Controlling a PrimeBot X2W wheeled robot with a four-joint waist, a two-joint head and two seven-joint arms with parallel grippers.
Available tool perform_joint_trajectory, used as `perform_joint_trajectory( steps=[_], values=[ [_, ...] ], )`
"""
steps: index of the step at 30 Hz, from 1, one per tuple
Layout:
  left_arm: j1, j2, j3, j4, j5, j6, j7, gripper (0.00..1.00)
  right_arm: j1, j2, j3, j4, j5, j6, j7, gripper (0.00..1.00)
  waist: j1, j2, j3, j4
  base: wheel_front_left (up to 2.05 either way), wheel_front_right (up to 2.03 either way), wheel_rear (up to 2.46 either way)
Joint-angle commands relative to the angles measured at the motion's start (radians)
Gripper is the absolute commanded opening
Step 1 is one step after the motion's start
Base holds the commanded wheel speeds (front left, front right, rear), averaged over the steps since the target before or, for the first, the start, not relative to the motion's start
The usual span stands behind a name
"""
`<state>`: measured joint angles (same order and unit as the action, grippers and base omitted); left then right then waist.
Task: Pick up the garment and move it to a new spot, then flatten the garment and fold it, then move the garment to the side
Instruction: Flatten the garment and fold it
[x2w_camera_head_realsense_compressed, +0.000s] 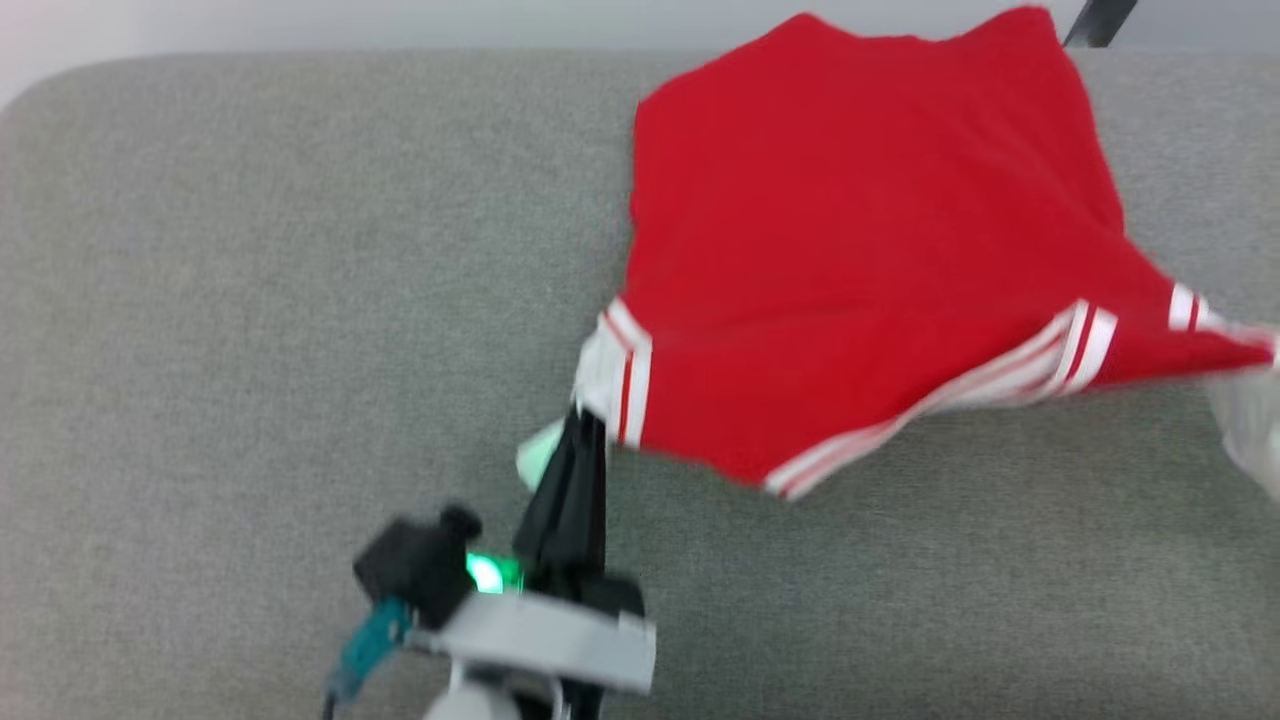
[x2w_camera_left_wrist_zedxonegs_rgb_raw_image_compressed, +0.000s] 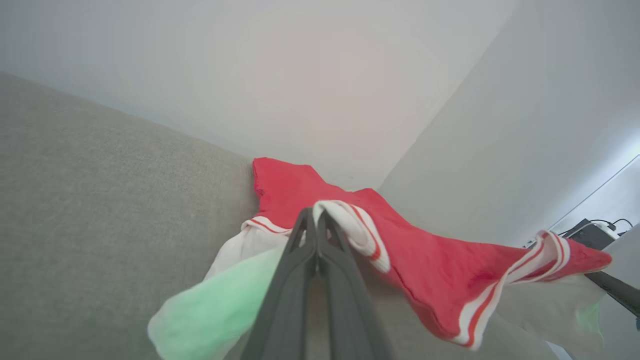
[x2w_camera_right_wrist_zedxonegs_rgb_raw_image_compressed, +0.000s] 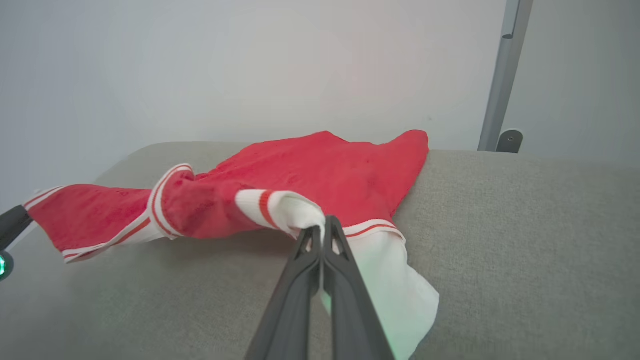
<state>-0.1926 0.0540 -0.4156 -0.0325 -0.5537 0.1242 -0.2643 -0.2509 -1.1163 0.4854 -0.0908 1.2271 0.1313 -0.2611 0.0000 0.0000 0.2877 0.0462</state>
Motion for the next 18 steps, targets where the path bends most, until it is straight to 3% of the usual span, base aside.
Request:
perform_joint_trajectory(
  steps=[1, 10, 18],
  values=[
    [0.032, 0.008, 0.0, -0.015, 0.011, 0.001, 0.0, 0.0, 0.031, 0.007, -0.013, -0.008, -0.009, -0.001, -0.005, 0.0, 0.0, 0.0, -0.014, -0.01, 0.0, 0.0, 0.0],
    [0.238, 0.052, -0.019, -0.157, 0.061, 0.029, 0.002, 0.0, 0.258, -0.018, -0.131, -0.079, -0.043, -0.001, -0.005, 0.0, 0.0, 0.0, -0.032, -0.023, 0.0, 0.0, 0.0],
    [0.322, 0.077, -0.032, -0.269, 0.081, 0.07, 0.021, 0.0, 0.425, -0.035, -0.242, -0.15, -0.066, -0.001, -0.005, 0.0, 0.0, 0.0, -0.027, -0.027, 0.0, 0.0, 0.0]
  ],
)
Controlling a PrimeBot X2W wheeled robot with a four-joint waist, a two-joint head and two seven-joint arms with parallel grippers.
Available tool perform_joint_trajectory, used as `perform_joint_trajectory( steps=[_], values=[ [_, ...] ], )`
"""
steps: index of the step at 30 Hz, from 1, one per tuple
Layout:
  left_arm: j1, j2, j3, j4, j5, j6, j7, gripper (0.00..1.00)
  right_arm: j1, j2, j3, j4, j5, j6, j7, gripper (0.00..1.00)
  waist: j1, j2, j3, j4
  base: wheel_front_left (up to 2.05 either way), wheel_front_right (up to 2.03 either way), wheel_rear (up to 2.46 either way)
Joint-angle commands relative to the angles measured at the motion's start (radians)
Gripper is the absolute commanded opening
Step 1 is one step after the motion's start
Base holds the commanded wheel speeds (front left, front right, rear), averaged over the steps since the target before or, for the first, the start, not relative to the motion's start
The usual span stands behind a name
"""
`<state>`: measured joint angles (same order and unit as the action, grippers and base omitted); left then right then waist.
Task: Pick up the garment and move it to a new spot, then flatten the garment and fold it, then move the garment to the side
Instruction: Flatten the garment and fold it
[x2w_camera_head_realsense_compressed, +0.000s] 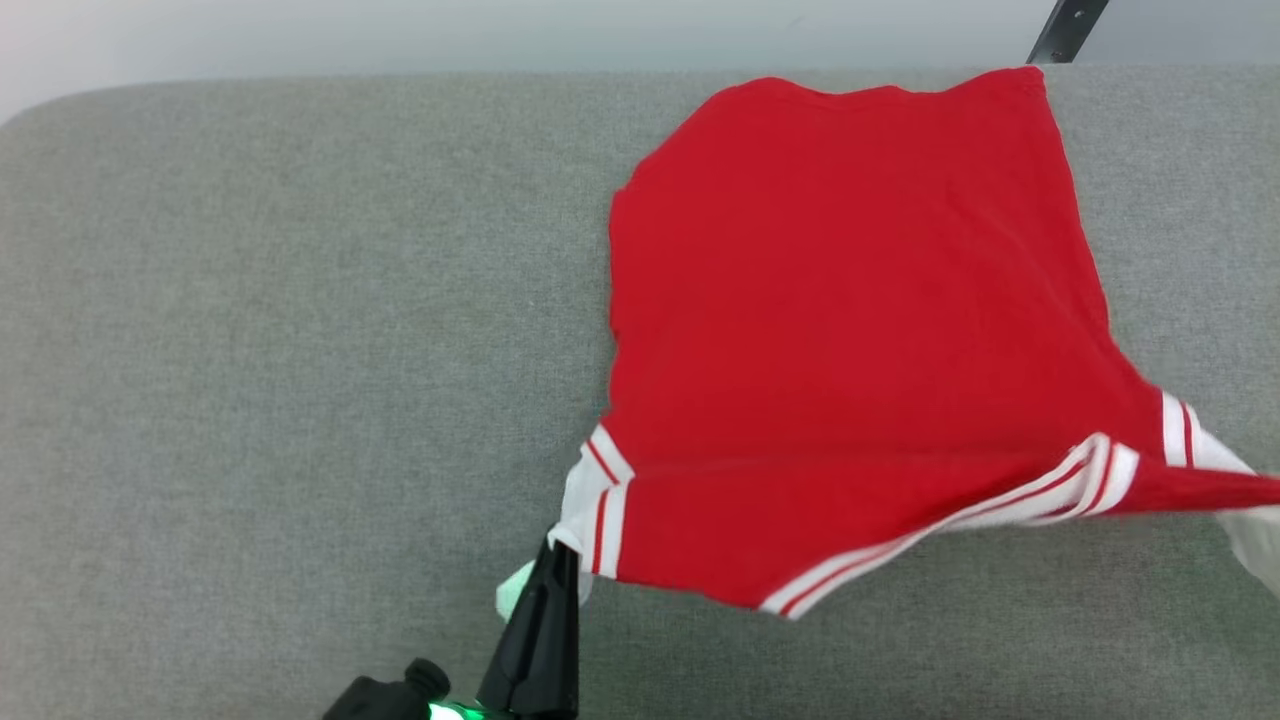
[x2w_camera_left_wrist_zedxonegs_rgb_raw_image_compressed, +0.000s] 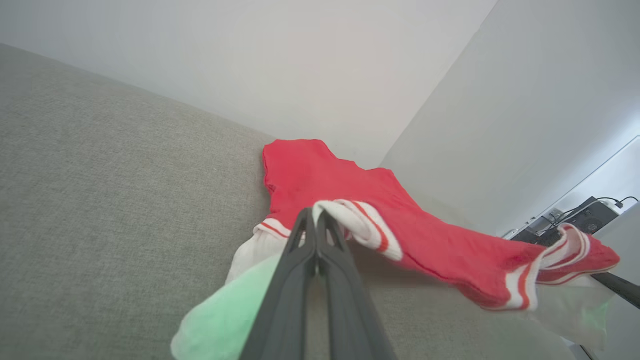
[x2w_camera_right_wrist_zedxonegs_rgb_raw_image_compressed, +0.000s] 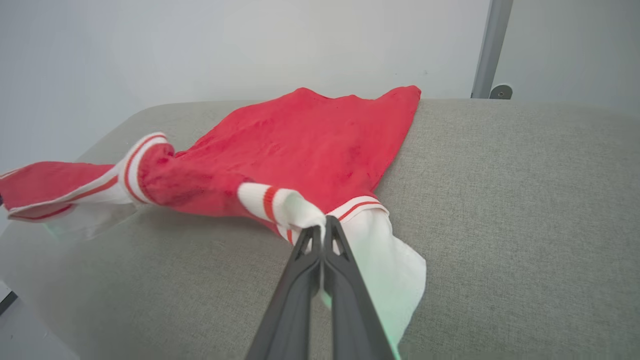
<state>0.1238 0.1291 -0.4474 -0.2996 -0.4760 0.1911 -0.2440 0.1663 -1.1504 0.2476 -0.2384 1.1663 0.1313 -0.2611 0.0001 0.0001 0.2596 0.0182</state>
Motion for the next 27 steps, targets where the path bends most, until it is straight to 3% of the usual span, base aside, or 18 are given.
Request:
perform_joint_trajectory(
  steps=[1, 8, 27],
  values=[
    [0.001, 0.0, -0.002, 0.002, 0.002, 0.003, 0.003, 0.0, 0.02, -0.004, -0.006, -0.01, -0.008, -0.001, -0.005, 0.0, -0.0001, -0.0001, 0.003, 0.002, 0.0, 0.0, 0.0],
    [-0.061, -0.008, -0.03, 0.14, 0.029, -0.002, 0.016, 0.0, 0.017, -0.035, 0.1, 0.003, -0.094, -0.001, 0.017, 0.0, -0.0001, -0.0001, 0.02, 0.007, 0.0, 0.0, 0.0],
    [-0.216, -0.062, -0.132, 0.541, 0.099, 0.03, 0.017, 0.0, -0.289, 0.087, 0.509, 0.289, -0.23, -0.001, 0.019, 0.0, -0.0001, -0.0001, 0.098, 0.031, 0.0, 0.0, 0.0]
  ],
)
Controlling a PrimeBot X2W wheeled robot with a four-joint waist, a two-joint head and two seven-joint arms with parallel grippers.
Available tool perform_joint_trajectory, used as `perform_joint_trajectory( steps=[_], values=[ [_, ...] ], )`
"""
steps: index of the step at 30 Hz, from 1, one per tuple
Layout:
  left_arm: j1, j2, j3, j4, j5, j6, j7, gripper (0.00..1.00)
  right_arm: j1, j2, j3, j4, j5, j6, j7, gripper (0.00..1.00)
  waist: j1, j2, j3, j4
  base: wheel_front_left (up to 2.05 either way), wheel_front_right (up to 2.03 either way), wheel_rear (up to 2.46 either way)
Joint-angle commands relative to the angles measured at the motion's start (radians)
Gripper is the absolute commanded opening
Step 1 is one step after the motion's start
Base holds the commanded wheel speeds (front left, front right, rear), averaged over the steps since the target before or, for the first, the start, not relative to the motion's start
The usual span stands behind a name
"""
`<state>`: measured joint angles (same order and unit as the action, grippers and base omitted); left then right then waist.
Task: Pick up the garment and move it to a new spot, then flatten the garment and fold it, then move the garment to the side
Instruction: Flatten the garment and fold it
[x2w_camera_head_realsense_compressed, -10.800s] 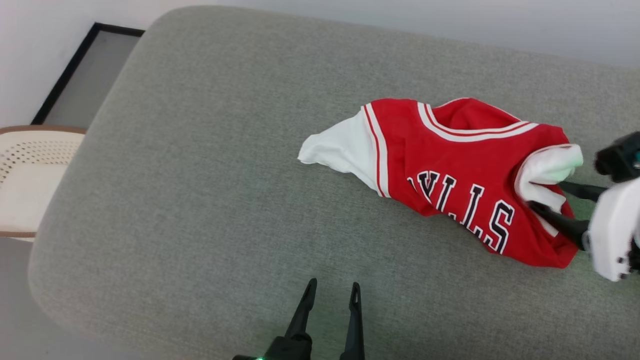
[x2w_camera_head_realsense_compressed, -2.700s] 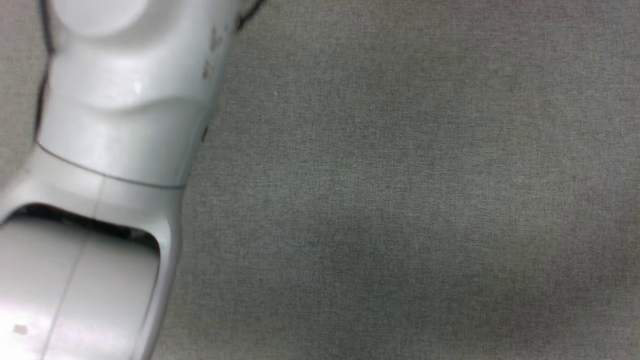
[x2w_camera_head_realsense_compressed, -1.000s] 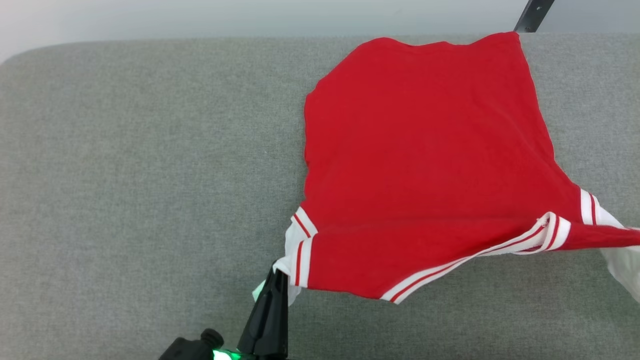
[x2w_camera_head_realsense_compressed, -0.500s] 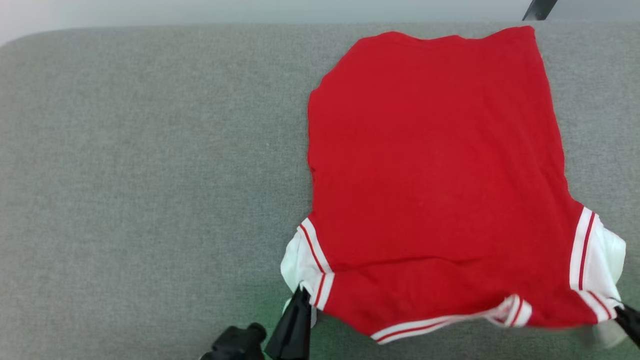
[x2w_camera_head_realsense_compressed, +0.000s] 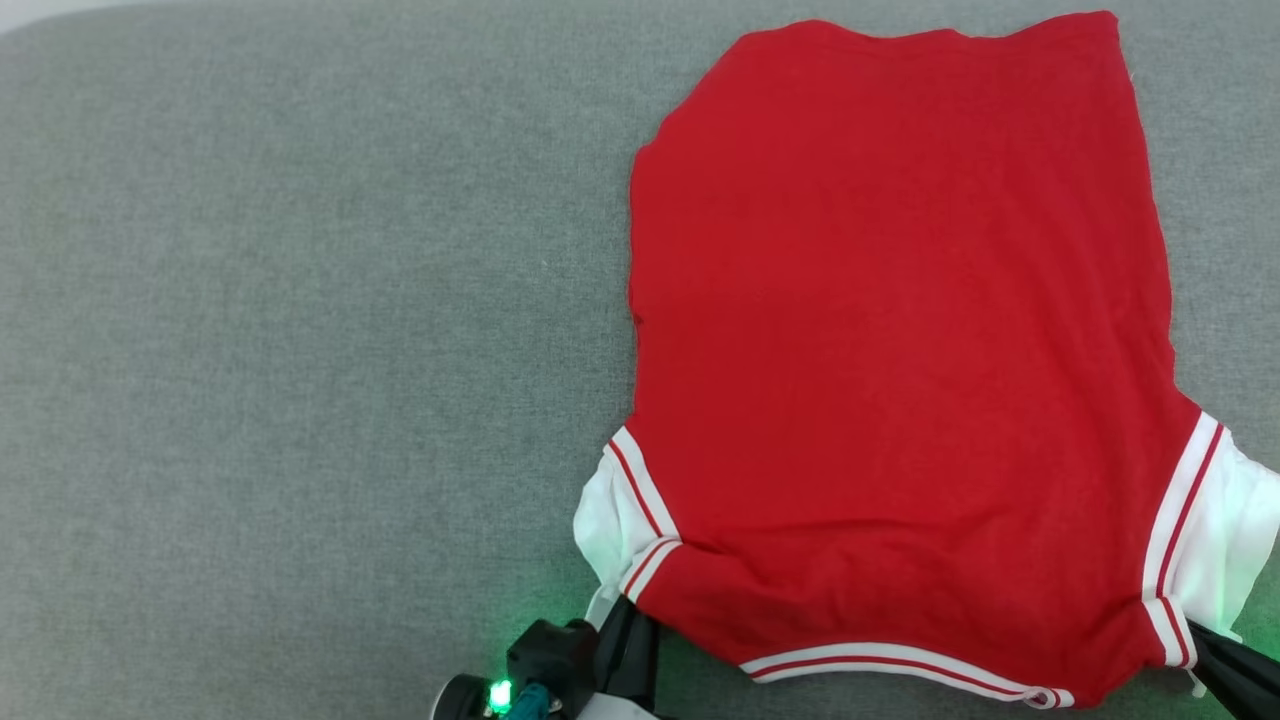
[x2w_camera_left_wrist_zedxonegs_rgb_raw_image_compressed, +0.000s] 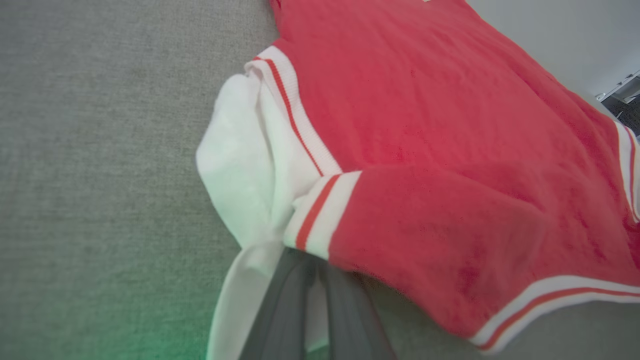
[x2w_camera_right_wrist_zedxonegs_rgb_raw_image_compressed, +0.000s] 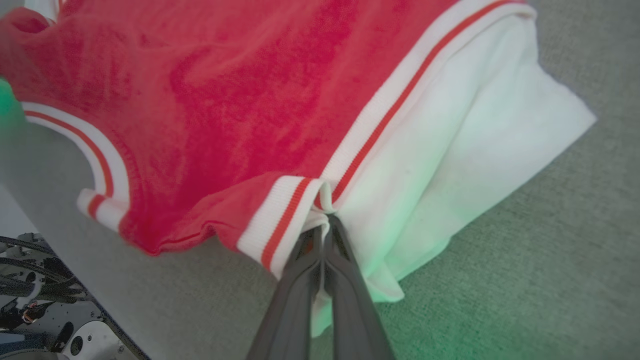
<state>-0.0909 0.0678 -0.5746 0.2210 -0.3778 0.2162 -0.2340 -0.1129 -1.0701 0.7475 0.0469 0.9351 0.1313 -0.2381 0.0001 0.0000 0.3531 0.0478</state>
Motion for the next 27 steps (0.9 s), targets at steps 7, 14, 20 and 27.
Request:
perform_joint_trajectory(
  steps=[7, 14, 20, 27],
  values=[
    [-0.035, -0.01, -0.025, 0.119, -0.021, 0.017, 0.016, 0.0, -0.099, 0.042, 0.11, 0.092, -0.023, -0.002, -0.014, 0.0, -0.0001, 0.0, 0.02, -0.001, 0.0, 0.0, 0.0],
    [-0.05, -0.015, -0.032, 0.139, -0.039, 0.027, 0.001, 0.0, -0.159, 0.049, 0.143, 0.095, -0.017, -0.002, -0.02, 1.0, -0.0001, 0.0, 0.021, -0.005, 0.0, 0.0, 0.0],
    [-0.048, -0.017, -0.036, 0.118, -0.04, 0.032, -0.012, 0.0, -0.155, -0.043, 0.076, 0.016, -0.001, -0.002, -0.025, 1.0, -0.0001, 0.0, 0.016, -0.007, 0.0, 0.0, 0.0],
    [-0.076, -0.018, -0.068, 0.063, -0.024, 0.043, -0.02, 0.0, -0.198, -0.272, -0.072, -0.13, 0.121, -0.001, -0.026, 1.0, -0.0001, 0.0, 0.042, 0.02, 0.0, 0.0, 0.0]
  ],
)
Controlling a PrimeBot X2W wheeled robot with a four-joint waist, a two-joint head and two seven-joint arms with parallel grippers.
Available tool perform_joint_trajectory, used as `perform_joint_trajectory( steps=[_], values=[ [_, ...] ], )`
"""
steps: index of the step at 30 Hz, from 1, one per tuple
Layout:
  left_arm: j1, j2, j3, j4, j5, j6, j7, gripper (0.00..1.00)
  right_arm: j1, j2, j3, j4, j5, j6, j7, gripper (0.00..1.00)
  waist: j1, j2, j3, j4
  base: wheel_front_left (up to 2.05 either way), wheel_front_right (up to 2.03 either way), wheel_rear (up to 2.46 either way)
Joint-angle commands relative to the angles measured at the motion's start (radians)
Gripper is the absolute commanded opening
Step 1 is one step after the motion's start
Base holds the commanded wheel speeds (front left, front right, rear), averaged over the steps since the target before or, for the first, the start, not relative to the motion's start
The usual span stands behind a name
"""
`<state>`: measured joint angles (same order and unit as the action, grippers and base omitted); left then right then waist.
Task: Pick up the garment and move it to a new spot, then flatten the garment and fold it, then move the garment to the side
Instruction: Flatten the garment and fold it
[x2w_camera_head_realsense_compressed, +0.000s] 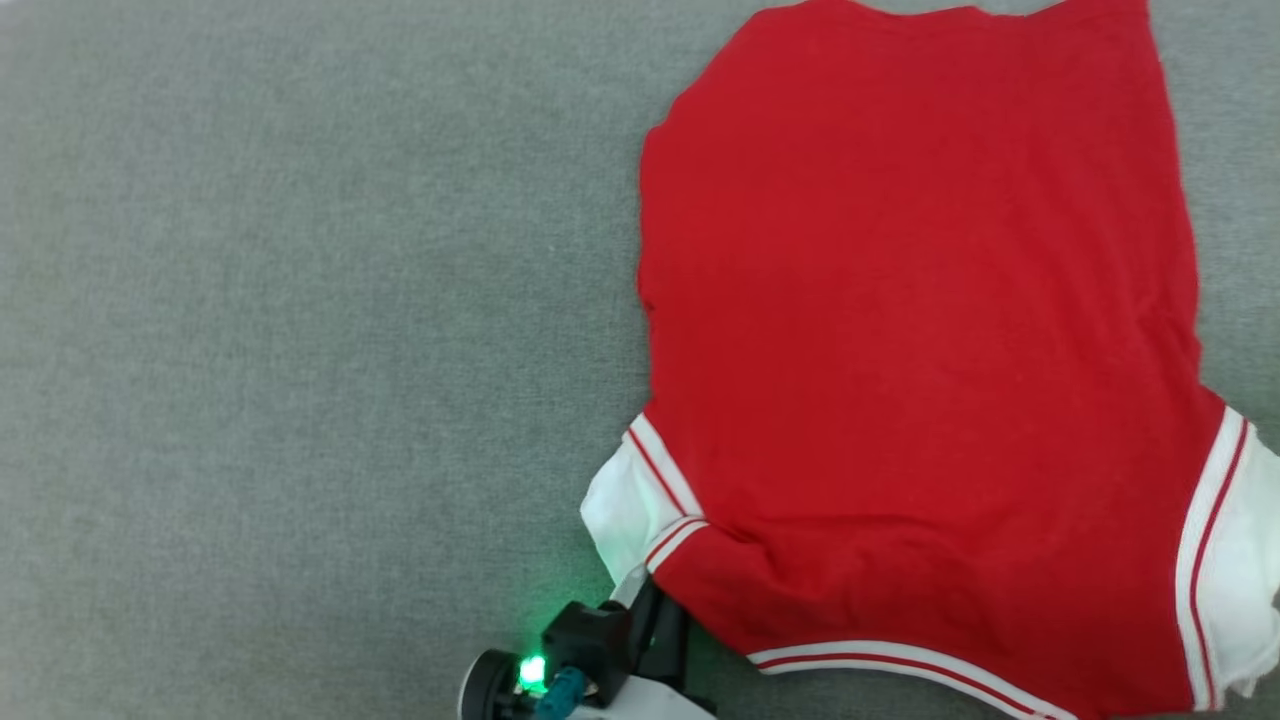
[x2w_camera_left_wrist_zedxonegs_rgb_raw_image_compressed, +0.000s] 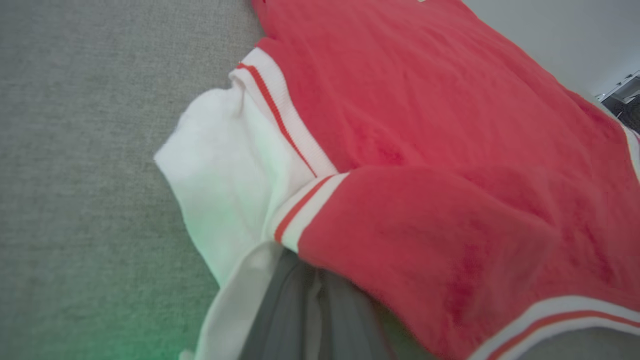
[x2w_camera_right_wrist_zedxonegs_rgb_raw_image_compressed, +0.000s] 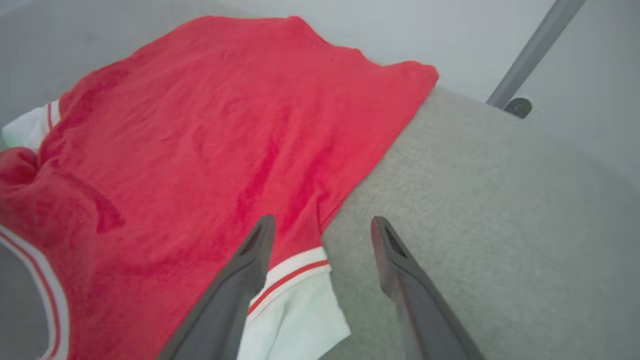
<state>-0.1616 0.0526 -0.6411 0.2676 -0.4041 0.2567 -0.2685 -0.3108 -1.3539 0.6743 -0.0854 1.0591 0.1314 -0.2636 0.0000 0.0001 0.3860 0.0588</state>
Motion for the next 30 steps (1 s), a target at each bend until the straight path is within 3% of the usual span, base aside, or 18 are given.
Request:
perform_joint_trajectory(
  steps=[1, 5, 7, 17, 24, 30],
  values=[
    [-0.012, -0.003, -0.01, 0.011, 0.004, 0.005, 0.014, 0.0, -0.02, -0.007, -0.012, -0.004, 0.015, -0.001, 0.003, 1.0, 0.0, -0.0001, 0.018, 0.017, 0.0, 0.0, 0.0],
    [-0.045, -0.004, -0.059, -0.018, 0.002, 0.017, 0.011, 0.0, -0.134, -0.034, -0.046, 0.022, 0.082, -0.001, 0.099, 1.0, 0.0, -0.0001, 0.068, 0.056, 0.0, 0.0, 0.0],
    [-0.076, -0.003, -0.111, -0.044, -0.008, 0.038, 0.009, 0.0, -0.263, 0.001, -0.048, 0.087, 0.087, -0.001, 0.222, 1.0, 0.0, -0.0001, 0.118, 0.094, 0.0, 0.0, 0.0],
    [-0.16, -0.003, -0.28, -0.146, -0.036, 0.134, 0.006, 0.0, -0.682, 0.135, 0.024, 0.357, -0.011, -0.001, 0.536, 1.0, 0.0, -0.0001, 0.242, 0.218, 0.0, 0.0, 0.0],
    [-0.174, -0.002, -0.357, -0.201, -0.045, 0.181, 0.005, 0.0, -0.865, 0.194, 0.089, 0.528, -0.039, -0.001, 0.625, 1.0, 0.0, -0.0001, 0.276, 0.293, 0.0, 0.0, 0.0],
    [-0.163, 0.002, -0.38, -0.218, -0.049, 0.204, 0.006, 0.0, -0.938, 0.224, 0.146, 0.62, -0.033, -0.001, 0.66, 1.0, 0.0, -0.0001, 0.292, 0.311, 0.0, 0.0, 0.0]
  ],
)
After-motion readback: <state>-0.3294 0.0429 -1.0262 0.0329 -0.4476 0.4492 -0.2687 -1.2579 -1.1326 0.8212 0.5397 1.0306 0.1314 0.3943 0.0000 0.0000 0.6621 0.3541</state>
